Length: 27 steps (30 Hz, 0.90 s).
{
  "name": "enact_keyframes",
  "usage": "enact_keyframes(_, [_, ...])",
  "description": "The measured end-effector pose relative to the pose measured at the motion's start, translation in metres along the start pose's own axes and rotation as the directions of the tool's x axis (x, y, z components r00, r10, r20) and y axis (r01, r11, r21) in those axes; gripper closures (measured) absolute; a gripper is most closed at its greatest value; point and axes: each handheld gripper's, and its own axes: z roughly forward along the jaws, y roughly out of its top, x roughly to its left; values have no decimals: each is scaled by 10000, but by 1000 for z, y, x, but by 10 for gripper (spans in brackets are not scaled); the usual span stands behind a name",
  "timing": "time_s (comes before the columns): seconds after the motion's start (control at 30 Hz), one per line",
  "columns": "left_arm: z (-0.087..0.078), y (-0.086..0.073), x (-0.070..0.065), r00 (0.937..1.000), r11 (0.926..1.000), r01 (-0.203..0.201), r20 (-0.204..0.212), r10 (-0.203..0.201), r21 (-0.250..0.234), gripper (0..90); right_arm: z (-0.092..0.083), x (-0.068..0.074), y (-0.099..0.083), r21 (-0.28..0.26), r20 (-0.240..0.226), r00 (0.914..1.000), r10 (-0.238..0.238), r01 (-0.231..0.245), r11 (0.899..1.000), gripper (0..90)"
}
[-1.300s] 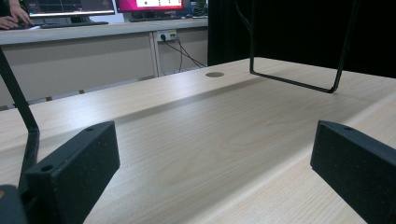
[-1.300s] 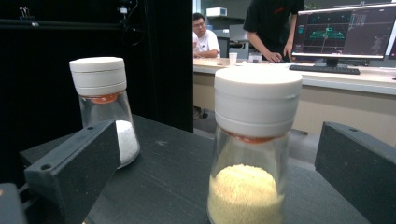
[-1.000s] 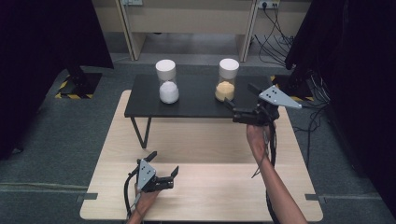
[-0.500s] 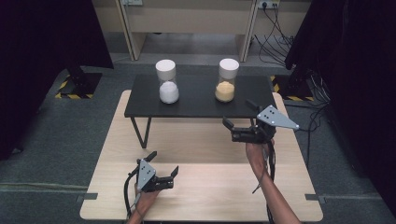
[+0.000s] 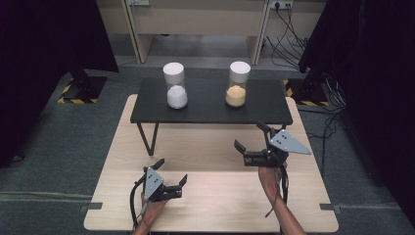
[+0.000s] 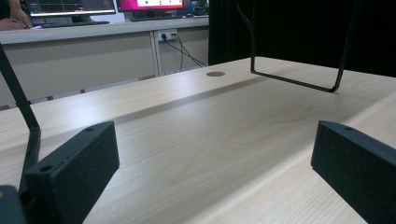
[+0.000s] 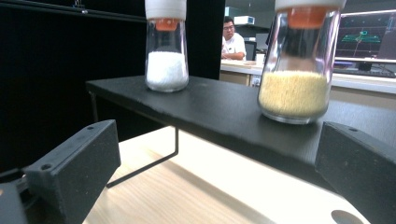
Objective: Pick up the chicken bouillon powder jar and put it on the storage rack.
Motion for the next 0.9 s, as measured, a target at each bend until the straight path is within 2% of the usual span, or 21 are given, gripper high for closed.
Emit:
enact_keyframes(0.57, [0, 0, 0, 10000, 10000, -11, -6, 11, 6, 2, -16, 7, -59, 371, 19, 9999, 169, -169, 9992, 1])
enact_keyframes(0.9, [0, 0, -1, 10000, 10000, -28, -11, 28, 10, 2, -19, 13, -90, 725, 40, 9995, 298, -300, 9969, 1])
